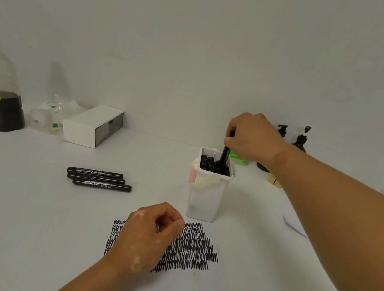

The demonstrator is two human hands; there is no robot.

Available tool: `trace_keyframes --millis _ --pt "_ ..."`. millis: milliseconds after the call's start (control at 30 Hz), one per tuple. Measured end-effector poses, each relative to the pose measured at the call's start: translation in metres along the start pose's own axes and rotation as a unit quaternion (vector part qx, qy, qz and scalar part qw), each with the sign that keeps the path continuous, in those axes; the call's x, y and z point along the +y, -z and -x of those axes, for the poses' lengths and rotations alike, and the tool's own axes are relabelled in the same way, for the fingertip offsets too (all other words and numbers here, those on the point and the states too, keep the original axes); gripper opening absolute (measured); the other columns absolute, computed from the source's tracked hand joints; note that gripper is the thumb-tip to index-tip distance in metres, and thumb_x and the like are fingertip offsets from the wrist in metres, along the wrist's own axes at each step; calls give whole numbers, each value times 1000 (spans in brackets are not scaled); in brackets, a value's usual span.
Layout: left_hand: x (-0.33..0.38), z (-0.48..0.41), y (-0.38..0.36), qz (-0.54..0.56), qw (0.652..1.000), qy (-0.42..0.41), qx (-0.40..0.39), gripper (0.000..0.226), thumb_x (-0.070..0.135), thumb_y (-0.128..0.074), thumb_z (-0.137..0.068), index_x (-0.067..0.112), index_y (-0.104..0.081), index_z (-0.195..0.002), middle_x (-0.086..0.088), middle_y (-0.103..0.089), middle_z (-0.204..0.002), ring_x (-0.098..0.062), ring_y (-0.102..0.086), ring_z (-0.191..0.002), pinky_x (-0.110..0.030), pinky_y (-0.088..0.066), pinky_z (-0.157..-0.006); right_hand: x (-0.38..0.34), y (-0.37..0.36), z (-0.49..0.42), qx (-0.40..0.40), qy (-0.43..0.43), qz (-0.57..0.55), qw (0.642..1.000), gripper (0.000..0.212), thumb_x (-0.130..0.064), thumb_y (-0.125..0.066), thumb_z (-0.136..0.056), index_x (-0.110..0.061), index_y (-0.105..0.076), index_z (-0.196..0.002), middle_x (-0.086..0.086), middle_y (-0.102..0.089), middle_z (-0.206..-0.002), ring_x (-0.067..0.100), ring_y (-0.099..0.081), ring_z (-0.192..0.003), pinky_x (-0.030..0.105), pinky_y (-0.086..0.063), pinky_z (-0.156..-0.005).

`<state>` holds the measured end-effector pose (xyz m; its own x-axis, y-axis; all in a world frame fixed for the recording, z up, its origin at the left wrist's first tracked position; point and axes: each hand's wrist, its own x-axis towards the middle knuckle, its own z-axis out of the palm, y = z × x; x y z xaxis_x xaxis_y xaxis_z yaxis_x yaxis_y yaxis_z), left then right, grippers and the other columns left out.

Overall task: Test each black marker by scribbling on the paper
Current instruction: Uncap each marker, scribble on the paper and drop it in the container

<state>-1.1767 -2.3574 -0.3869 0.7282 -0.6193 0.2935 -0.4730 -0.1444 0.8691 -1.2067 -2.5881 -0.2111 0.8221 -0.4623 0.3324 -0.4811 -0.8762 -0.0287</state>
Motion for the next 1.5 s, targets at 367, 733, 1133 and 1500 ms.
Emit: trace_keyframes --millis 367,733,1133,1500 --pt "0 0 -1 0 1000 2 -4 10 35 -71 -87 35 -70 -77 12 -67 -71 0 -56 -60 -12 -46 -59 -4 -21 -1 -96 14 46 994 27 -16 -51 -97 -7 -66 -118 8 -66 -119 30 -60 -111 37 -54 -89" --pt "0 0 0 -4 1000 2 -4 13 31 -72 -87 32 -71 -74 10 -66 -69 -9 -59 -66 -15 -47 -60 -3 -29 0 -77 21 83 993 29 -33 -60 -97 -8 -71 -105 7 -65 -90 28 -63 -92 34 -56 -76" --pt "-1 -3 3 -2 1000 3 -1 13 29 -72 -88 30 -71 -74 9 -67 -70 -9 -60 -67 -14 -47 -60 23 -20 49 131 -62 -179 973 17 -28 -66 -90 -25 -76 -76 -19 -61 -63 3 -58 -63 10 -34 -56" --pt "-6 -4 5 -49 999 1 12 12 30 -72 -88 31 -71 -76 11 -68 -72 -7 -60 -68 -12 -46 -60 16 -103 175 43 -111 -349 929 9 -30 -77 -84 -35 -73 -78 -25 -67 -72 2 -59 -64 12 -44 -61"
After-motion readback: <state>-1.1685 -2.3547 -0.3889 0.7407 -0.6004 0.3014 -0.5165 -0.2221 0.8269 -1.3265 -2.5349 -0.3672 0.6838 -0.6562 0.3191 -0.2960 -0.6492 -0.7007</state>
